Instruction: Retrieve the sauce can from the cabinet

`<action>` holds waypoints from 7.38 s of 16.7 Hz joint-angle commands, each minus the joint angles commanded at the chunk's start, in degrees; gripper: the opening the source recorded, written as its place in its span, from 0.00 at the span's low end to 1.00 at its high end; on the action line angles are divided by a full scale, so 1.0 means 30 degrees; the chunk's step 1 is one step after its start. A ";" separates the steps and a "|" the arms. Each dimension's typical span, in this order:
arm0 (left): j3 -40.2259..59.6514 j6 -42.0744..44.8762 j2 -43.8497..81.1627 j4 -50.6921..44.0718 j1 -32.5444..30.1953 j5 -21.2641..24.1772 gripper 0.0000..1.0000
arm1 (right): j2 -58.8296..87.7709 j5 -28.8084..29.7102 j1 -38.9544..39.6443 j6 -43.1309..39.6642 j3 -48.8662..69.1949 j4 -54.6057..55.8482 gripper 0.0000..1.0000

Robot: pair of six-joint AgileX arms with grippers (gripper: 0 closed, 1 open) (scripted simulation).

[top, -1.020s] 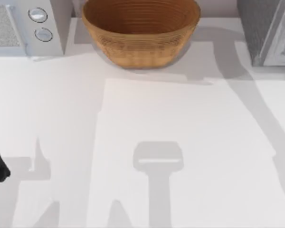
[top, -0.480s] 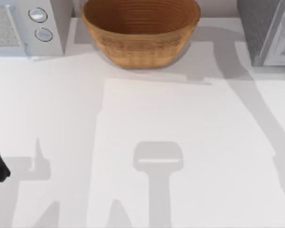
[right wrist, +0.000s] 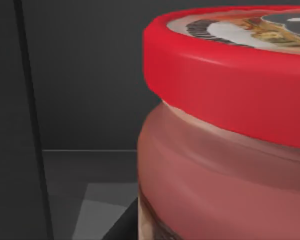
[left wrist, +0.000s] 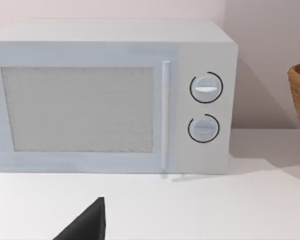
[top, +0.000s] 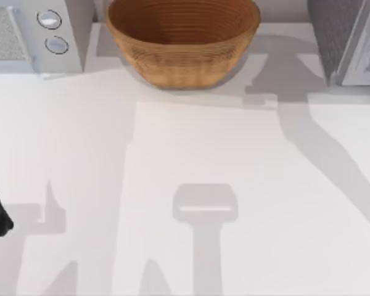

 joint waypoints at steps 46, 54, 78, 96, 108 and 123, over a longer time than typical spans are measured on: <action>0.0000 0.0000 0.0000 0.0000 0.0000 0.0000 1.00 | -2.5993 -1.3156 -1.2038 -0.0480 -3.9976 1.4258 0.00; 0.0000 0.0000 0.0000 0.0000 0.0000 0.0000 1.00 | -1.9301 -1.5256 -1.1785 -0.0436 -3.8696 1.9736 0.00; 0.0000 0.0000 0.0000 0.0000 0.0000 0.0000 1.00 | 0.0998 -2.1631 -1.1020 -0.0362 -3.4818 3.6352 0.00; 0.0000 0.0000 0.0000 0.0000 0.0000 0.0000 1.00 | 1.1733 -2.5055 -1.0567 -0.0215 -3.2765 4.5144 0.00; 0.0000 0.0000 0.0000 0.0000 0.0000 0.0000 1.00 | 1.5325 -2.2656 -0.8216 -0.0279 -2.8637 4.4540 0.00; 0.0000 0.0000 0.0000 0.0000 0.0000 0.0000 1.00 | 1.5325 -2.2656 -0.8216 -0.0279 -2.8637 4.4540 0.90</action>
